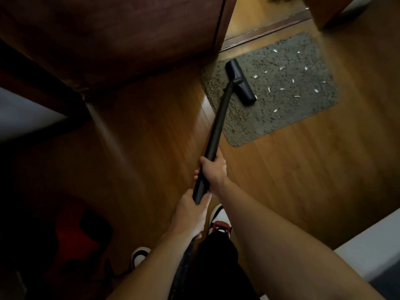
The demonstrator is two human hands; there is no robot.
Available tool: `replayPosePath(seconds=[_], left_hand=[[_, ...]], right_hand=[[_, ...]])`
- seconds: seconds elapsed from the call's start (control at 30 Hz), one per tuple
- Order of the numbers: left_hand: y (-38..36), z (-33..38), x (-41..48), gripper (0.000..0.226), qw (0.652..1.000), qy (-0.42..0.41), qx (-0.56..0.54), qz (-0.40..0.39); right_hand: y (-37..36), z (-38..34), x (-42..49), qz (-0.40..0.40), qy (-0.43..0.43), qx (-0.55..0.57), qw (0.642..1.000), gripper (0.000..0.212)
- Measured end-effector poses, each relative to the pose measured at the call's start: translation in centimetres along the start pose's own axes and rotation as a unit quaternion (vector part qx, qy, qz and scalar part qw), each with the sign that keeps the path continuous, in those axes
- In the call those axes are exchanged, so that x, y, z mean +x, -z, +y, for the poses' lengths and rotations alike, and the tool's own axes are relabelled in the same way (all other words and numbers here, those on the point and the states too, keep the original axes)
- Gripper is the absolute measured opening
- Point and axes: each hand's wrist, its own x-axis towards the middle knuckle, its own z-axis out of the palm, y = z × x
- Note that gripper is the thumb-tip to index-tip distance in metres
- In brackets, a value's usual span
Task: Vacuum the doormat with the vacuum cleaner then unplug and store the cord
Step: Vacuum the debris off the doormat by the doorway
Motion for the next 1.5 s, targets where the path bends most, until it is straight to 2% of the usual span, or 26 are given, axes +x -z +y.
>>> replayPosePath(seconds=[0.17, 0.4, 0.57, 0.77, 1.1, 1.5], left_hand=[[-1.0, 2.3, 1.5, 0.029, 1.0, -0.001, -0.011, 0.004], [-1.0, 3.0, 1.7, 0.027, 0.999, 0.02, -0.033, -0.019], [1.5, 0.7, -0.2, 0.024, 0.999, 0.04, 0.01, -0.034], [5.0, -3.2, -2.6, 0.02, 0.996, 0.025, 0.076, -0.038], [6.1, -9.5, -5.5, 0.019, 0.993, 0.008, 0.105, -0.06], [2.3, -6.4, -3.3, 0.032, 0.991, 0.009, 0.13, -0.028]], right_hand=[[1.0, -2.0, 1.6, 0.0, -0.009, 0.012, 1.0, 0.045], [0.8, -2.2, 2.4, 0.028, -0.019, -0.004, 0.999, 0.061], [-1.1, 0.2, 0.0, 0.026, -0.046, 0.009, 0.999, 0.073], [-3.4, 3.8, -3.5, 0.01, -0.085, 0.033, 0.996, 0.081], [-4.5, 9.4, -8.1, 0.03, -0.086, 0.034, 0.995, 0.079], [-1.0, 6.7, -4.6, 0.03, -0.074, 0.034, 0.996, 0.076]])
